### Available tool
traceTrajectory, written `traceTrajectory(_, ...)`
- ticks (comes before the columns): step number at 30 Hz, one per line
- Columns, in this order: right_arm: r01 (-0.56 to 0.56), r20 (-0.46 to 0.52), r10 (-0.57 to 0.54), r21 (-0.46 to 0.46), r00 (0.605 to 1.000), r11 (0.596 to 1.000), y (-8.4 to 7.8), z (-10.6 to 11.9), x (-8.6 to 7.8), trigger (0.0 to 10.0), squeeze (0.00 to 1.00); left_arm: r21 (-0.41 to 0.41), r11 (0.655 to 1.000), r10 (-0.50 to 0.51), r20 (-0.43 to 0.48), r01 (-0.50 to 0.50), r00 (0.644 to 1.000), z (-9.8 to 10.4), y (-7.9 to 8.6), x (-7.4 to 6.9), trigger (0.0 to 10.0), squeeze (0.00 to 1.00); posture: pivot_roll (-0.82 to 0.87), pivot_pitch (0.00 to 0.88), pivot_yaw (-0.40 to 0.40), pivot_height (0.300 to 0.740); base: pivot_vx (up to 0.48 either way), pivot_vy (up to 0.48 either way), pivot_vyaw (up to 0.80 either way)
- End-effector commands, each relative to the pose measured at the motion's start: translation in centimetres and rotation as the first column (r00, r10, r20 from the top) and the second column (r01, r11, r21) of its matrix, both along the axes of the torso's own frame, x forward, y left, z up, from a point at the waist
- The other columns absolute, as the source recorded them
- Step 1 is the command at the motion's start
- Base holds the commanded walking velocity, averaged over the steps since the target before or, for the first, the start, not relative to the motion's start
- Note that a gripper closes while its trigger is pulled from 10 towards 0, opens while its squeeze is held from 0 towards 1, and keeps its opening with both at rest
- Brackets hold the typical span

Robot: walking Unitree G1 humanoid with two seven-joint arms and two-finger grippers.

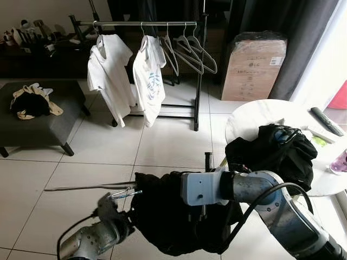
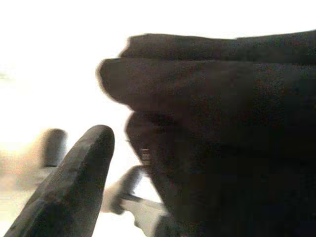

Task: Hang hanger

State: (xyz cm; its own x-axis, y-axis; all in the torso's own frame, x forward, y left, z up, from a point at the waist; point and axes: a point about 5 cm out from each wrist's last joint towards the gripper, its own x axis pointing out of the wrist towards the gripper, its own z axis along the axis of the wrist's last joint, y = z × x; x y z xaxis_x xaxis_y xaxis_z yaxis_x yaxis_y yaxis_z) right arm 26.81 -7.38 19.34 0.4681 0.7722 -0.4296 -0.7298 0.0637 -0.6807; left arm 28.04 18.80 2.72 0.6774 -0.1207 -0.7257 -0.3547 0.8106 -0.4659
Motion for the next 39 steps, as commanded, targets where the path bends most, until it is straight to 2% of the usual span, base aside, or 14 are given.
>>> traceTrajectory(1,-0.032,0.058,0.031,0.021,0.998,0.999,0.3,1.5,-0.3,10.0,0.00,0.116,0.990,0.085,-0.070,-0.077,0.994,-1.0,2.1,-0.8,10.0,0.00,-0.07,0.170,0.041,0.740,0.000,0.000,0.00)
traceTrajectory(3,-0.028,0.058,0.027,0.017,0.998,0.999,0.1,1.5,-0.2,10.0,0.00,0.147,0.983,0.127,-0.090,-0.113,0.988,-1.2,2.7,-1.0,10.0,0.00,-0.07,0.170,0.041,0.740,0.000,0.000,0.00)
traceTrajectory(4,-0.016,0.061,0.015,0.010,0.998,1.000,-0.2,1.5,0.0,10.0,0.00,0.219,0.965,0.172,-0.104,-0.146,0.980,-1.3,3.8,-1.3,10.0,0.00,-0.07,0.172,0.042,0.740,0.000,0.000,0.00)
traceTrajectory(5,-0.016,0.061,0.015,0.010,0.998,1.000,-0.2,1.5,0.0,10.0,0.00,0.219,0.965,0.172,-0.104,-0.146,0.980,-1.3,3.8,-1.3,10.0,0.00,-0.07,0.172,0.042,0.740,0.000,0.000,0.00)
traceTrajectory(6,0.005,0.062,-0.005,0.001,0.998,1.000,-0.7,1.4,0.4,10.0,0.00,0.312,0.938,0.194,-0.104,-0.153,0.976,-1.3,4.8,-1.6,10.0,0.00,-0.07,0.173,0.042,0.740,0.000,0.000,0.00)
traceTrajectory(7,0.012,0.061,-0.012,-0.003,0.998,1.000,-0.8,1.3,0.5,10.0,0.00,0.342,0.927,0.198,-0.102,-0.152,0.975,-1.3,5.1,-1.7,10.0,0.00,-0.07,0.173,0.042,0.740,0.000,0.000,0.00)
traceTrajectory(10,0.041,0.056,-0.040,-0.009,0.998,0.999,-1.3,0.9,0.9,10.0,0.00,0.377,0.913,0.205,-0.096,-0.155,0.974,-1.2,5.5,-1.8,10.0,0.00,-0.07,0.174,0.042,0.740,0.000,0.000,0.00)
traceTrajectory(15,0.262,0.067,-0.256,-0.112,0.964,0.958,-5.4,-1.5,3.5,10.0,0.00,0.483,0.856,0.246,-0.071,-0.183,0.967,-1.0,6.6,-2.3,10.0,0.00,-0.06,0.174,0.040,0.740,0.000,0.000,0.00)
traceTrajectory(17,0.287,0.072,-0.279,-0.129,0.957,0.949,-5.9,-1.7,3.7,10.0,0.00,0.487,0.853,0.254,-0.070,-0.189,0.965,-1.0,6.7,-2.4,10.0,0.00,-0.06,0.175,0.040,0.740,0.000,0.000,0.00)
traceTrajectory(20,0.413,0.085,-0.404,-0.150,0.911,0.898,-8.5,-2.3,4.7,10.0,0.00,0.511,0.838,0.263,-0.067,-0.193,0.963,-1.3,7.0,-2.7,10.0,0.00,-0.06,0.174,0.039,0.740,0.000,0.000,0.00)
traceTrajectory(23,0.462,0.090,-0.453,-0.146,0.887,0.875,-9.6,-2.4,5.1,10.0,0.00,0.523,0.830,0.269,-0.072,-0.193,0.961,-1.5,7.1,-2.9,10.0,0.00,-0.06,0.173,0.039,0.740,0.000,0.000,0.00)
traceTrajectory(30,0.360,0.036,-0.359,-0.161,0.933,0.919,-10.8,-2.6,4.3,10.0,0.00,0.547,0.816,0.293,-0.115,-0.185,0.949,-2.2,7.6,-3.8,10.0,0.00,-0.06,0.170,0.042,0.740,0.000,0.000,0.00)
traceTrajectory(32,0.285,-0.026,-0.292,-0.149,0.956,0.947,-10.8,-2.5,3.6,10.0,0.00,0.561,0.807,0.306,-0.127,-0.186,0.944,-2.5,8.0,-4.2,10.0,0.00,-0.06,0.166,0.040,0.740,0.000,0.000,0.00)
traceTrajectory(39,0.186,-0.123,-0.206,-0.155,0.971,0.970,-11.1,-2.6,2.6,10.0,0.00,0.569,0.802,0.309,-0.131,-0.183,0.942,-2.7,8.0,-4.4,10.0,0.00,-0.05,0.161,0.038,0.740,0.000,0.000,0.00)
